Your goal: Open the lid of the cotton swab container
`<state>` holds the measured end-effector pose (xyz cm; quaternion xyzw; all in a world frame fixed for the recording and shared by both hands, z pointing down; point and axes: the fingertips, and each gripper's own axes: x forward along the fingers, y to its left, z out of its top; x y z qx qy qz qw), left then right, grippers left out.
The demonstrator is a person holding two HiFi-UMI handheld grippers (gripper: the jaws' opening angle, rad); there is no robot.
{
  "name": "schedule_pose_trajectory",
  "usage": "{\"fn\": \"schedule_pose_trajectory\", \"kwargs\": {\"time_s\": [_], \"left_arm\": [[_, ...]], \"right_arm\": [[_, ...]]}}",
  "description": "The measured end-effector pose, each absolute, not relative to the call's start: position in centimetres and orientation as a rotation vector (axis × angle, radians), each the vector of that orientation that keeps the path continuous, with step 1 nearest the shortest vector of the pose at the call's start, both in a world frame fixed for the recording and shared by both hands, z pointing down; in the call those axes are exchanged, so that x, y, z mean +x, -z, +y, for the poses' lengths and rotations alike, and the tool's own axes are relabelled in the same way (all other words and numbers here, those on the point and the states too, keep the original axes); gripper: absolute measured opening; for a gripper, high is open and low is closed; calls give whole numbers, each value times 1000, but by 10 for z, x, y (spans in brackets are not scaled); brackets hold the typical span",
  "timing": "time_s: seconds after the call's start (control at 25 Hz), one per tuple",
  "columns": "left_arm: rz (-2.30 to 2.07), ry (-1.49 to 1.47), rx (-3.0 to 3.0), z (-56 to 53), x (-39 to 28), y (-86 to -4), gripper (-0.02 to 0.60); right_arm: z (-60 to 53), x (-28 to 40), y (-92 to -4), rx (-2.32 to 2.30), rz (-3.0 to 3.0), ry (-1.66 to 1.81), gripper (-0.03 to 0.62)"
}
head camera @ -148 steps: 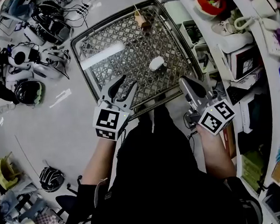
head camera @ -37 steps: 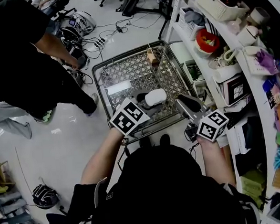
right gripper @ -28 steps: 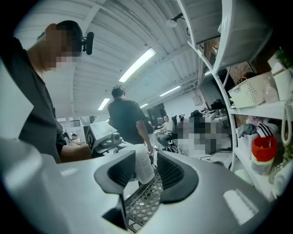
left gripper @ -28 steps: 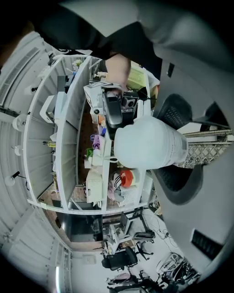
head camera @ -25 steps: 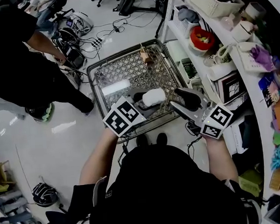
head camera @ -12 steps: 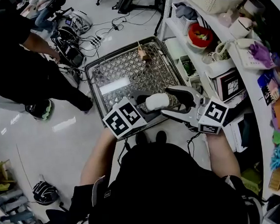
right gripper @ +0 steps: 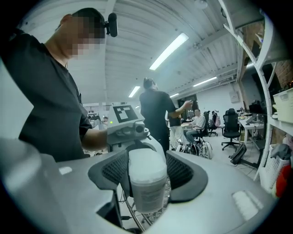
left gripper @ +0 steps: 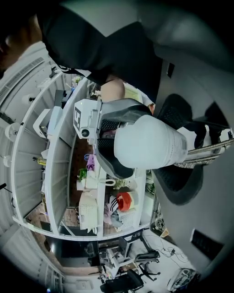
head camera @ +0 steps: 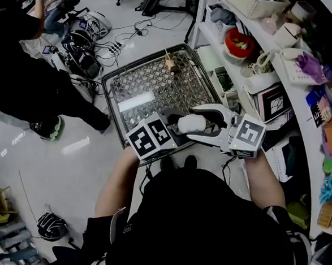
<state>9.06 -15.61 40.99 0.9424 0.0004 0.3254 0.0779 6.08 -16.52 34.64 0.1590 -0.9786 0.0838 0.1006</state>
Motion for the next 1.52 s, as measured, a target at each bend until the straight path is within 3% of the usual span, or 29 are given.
{"fn": "schedule_pose_trajectory", "kwargs": {"time_s": [0.32,0.68,0.92,1.2,1.36,1.52], "left_arm": [[26,-995,2820,-154,90,-409,206],[28,-1003,2771,-155,89,-414,202],[36,-938,2700,-154,88,-420,201],[-75,-1025,2736,-167,83,-423,202],[-169,-1011,2721,-180,75,-424,202],[-253,-994,2752,-193,70,-416,202]], "right_arm": [[-163,51,-345,412,-2894,-210,239],[-164,48,-346,419,-2895,-191,235],[-162,45,-345,419,-2848,22,235],[-166,55,-328,463,-2953,-92,241],[-161,61,-312,439,-3045,-149,128],[-161,67,-309,451,-3078,-205,125]]}}
